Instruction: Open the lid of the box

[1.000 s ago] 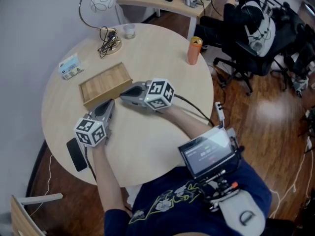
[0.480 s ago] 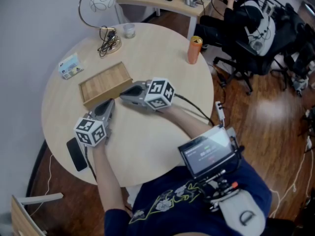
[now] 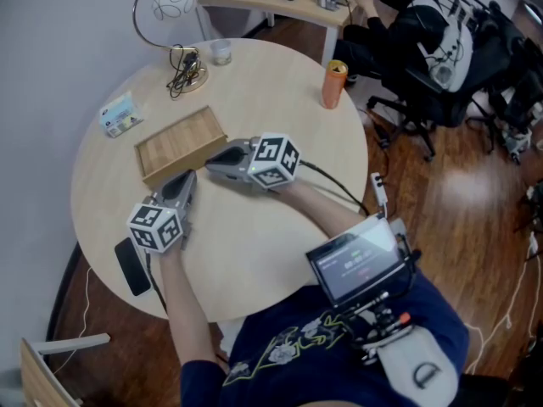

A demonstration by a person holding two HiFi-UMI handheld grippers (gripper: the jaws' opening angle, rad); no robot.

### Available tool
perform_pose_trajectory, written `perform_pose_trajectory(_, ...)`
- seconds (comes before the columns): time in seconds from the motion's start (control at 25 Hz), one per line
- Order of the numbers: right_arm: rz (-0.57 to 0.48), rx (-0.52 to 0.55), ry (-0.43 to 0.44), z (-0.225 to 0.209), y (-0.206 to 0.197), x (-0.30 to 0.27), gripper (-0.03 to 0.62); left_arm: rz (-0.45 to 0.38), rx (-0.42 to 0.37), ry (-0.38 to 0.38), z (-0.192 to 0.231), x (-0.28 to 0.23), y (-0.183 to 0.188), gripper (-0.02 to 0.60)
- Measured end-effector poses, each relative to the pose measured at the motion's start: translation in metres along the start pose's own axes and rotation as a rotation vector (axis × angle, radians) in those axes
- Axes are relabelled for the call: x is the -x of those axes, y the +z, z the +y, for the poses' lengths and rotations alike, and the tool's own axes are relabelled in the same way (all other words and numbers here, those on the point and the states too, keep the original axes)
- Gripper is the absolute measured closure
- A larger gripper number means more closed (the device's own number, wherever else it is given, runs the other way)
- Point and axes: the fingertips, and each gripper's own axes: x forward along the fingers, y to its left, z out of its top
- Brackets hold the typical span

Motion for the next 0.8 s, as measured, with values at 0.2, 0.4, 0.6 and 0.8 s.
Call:
perform_pose_trajectory(0.2, -0.003, 0.001, 0.003, 0.0001, -0.0006, -0.0010, 0.580, 0.000, 0.001, 0.000, 0.0004, 0.0001, -0.0007, 0.581)
perform_pose_trajectory(0.4, 0.000, 0.001, 0.001, 0.0004, -0.0002, 0.0002, 0.580, 0.007, 0.008, 0.016, 0.0019, -0.0004, -0.0011, 0.581)
perform_pose_trajectory(0.6, -0.001, -0.001, 0.002, 0.0005, -0.0005, -0.0007, 0.580, 0.008, 0.009, 0.015, 0.0026, 0.0000, -0.0021, 0.581)
perform_pose_trajectory(0.8, 0.000, -0.002, 0.002, 0.0005, -0.0012, -0.0010, 0.580, 0.006, 0.007, 0.012, 0.0025, -0.0001, -0.0021, 0.581)
